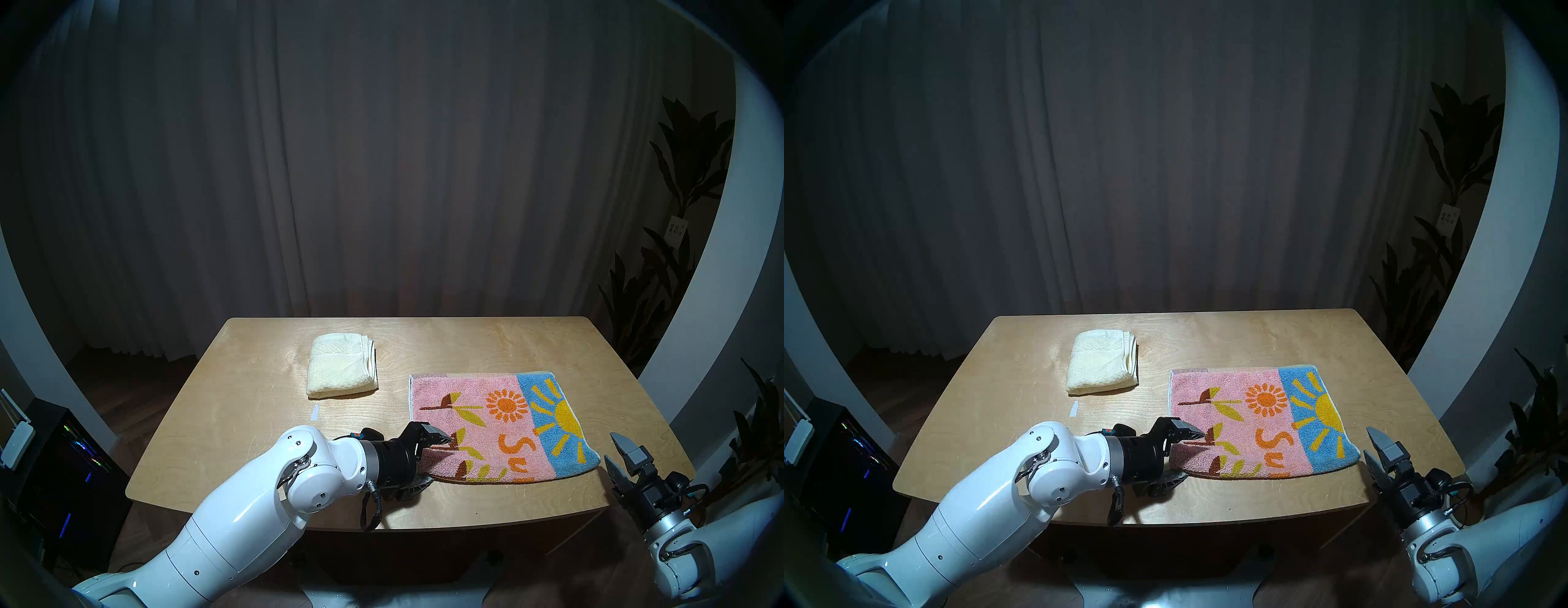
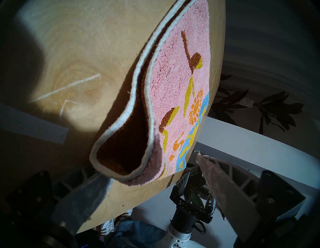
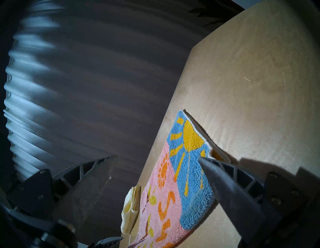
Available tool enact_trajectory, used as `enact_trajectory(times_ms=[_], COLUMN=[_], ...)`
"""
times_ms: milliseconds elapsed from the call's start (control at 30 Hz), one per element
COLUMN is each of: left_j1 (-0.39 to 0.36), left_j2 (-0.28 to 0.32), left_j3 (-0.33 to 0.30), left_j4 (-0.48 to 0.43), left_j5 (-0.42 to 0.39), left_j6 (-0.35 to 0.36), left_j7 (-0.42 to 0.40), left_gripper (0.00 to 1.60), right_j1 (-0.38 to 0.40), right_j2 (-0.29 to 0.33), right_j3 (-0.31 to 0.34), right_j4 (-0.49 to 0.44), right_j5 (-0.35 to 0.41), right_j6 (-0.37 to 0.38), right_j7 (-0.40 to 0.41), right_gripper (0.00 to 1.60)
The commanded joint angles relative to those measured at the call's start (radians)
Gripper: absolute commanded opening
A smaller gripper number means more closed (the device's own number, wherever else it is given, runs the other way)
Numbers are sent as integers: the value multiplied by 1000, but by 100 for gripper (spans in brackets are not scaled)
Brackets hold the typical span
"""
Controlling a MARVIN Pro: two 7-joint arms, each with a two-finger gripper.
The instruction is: Fold each towel twice and stack them on table
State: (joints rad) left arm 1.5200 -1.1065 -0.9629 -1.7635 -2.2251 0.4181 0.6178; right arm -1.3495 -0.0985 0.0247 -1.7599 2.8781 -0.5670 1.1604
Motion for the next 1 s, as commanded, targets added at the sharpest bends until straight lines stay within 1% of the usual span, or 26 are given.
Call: enact_trajectory(times_ms=[0,333,533,733,967], left_j1=[-8,-12,-12,-13,-14], left_j2=[-2,-10,-13,-15,-14], left_j3=[-2,-2,-4,-6,-10], left_j4=[12,18,18,18,17], left_j5=[3,3,4,3,2], left_j6=[-5,-10,-11,-11,-11], left_j7=[7,18,24,29,33], left_gripper=[160,160,160,160,160], right_j1=[-14,-11,-3,4,15], right_j2=[-1,-1,-1,-1,-1], right_j3=[-8,-10,-2,0,4], right_j4=[4,16,11,4,-9], right_j5=[2,2,2,2,2], right_j6=[44,86,102,98,94], right_j7=[33,30,9,-37,-115], right_gripper=[160,160,160,160,160])
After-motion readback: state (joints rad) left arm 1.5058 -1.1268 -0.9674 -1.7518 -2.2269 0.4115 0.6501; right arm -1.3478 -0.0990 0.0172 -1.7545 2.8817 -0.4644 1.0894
